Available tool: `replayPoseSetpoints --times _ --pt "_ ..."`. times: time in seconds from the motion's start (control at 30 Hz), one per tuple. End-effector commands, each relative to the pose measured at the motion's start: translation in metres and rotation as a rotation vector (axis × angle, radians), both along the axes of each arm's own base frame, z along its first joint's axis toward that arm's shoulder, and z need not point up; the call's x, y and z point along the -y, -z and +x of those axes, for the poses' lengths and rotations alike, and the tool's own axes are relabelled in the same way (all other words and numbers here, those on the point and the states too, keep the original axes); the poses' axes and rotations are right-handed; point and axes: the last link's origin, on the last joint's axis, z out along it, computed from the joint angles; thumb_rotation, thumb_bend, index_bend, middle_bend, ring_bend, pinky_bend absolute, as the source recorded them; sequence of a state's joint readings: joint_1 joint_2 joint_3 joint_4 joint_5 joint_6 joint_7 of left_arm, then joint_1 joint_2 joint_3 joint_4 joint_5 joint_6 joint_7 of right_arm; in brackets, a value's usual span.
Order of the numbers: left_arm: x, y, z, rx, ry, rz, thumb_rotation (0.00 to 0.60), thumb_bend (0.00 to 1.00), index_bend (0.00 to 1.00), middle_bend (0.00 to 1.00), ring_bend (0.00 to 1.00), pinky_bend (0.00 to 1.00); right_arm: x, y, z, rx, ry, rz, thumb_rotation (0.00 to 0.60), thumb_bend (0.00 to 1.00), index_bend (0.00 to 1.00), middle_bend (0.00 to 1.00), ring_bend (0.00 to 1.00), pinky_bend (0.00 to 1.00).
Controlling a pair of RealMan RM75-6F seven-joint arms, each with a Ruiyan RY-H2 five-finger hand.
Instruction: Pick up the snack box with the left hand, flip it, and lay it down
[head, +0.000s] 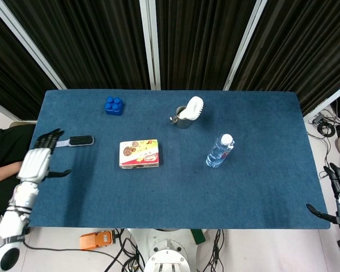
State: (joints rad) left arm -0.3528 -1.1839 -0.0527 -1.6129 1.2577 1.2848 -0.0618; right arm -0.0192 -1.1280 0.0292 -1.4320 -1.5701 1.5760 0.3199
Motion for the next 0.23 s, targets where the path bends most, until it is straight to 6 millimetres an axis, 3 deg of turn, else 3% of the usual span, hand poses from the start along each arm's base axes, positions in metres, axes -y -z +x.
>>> replayPoseSetpoints --times 0.03,0.23 --pt "0.041 -0.015 -0.017 -0.047 -0.063 0.064 0.6 0.0 0.0 0.0 0.0 0.03 0.001 0.001 0.003 -0.002 -0.014 -0.001 0.6 0.22 0.0 0.06 0.0 0.03" --pt "0.092 -0.024 -0.032 -0.069 -0.08 0.128 0.6 0.0 0.0 0.0 0.0 0.02 0.0 0.005 0.008 -0.004 -0.024 -0.008 0.6 0.22 0.0 0.06 0.0 0.03"
